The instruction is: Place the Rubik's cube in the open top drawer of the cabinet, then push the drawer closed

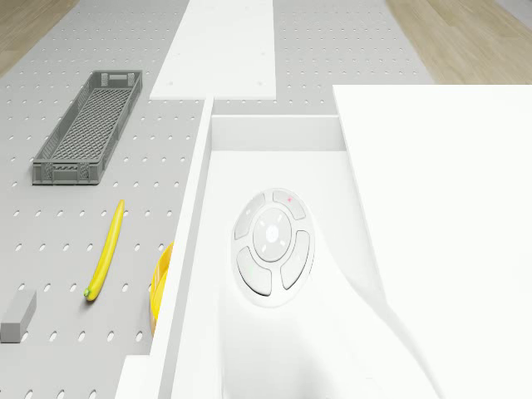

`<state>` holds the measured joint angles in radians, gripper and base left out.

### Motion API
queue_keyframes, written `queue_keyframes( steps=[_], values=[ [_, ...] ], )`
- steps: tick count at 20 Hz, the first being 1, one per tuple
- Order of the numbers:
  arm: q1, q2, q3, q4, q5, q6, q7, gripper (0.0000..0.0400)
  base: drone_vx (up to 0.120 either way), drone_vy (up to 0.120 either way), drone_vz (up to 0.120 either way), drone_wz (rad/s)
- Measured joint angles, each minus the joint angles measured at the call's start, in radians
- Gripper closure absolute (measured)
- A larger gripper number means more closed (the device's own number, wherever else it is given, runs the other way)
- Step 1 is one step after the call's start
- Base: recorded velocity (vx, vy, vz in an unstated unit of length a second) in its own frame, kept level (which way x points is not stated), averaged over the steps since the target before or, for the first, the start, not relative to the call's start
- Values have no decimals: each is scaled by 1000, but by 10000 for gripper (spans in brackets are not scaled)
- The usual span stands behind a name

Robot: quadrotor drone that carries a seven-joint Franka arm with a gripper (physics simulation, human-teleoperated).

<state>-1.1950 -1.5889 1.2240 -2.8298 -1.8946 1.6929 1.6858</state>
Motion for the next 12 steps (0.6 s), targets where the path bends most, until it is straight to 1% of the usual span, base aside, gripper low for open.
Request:
queue_keyframes(
  steps=[7,8,10,12],
  values=[
    [-25,15,-104,39,-100,31,1,75,0,0,0,0],
    [-27,18,-114,43,-109,33,1,69,0,0,0,0],
    [-30,24,-129,50,-125,36,0,42,0,0,0,0],
    [-29,28,-134,52,-131,34,-1,25,0,0,0,0]
  ],
)
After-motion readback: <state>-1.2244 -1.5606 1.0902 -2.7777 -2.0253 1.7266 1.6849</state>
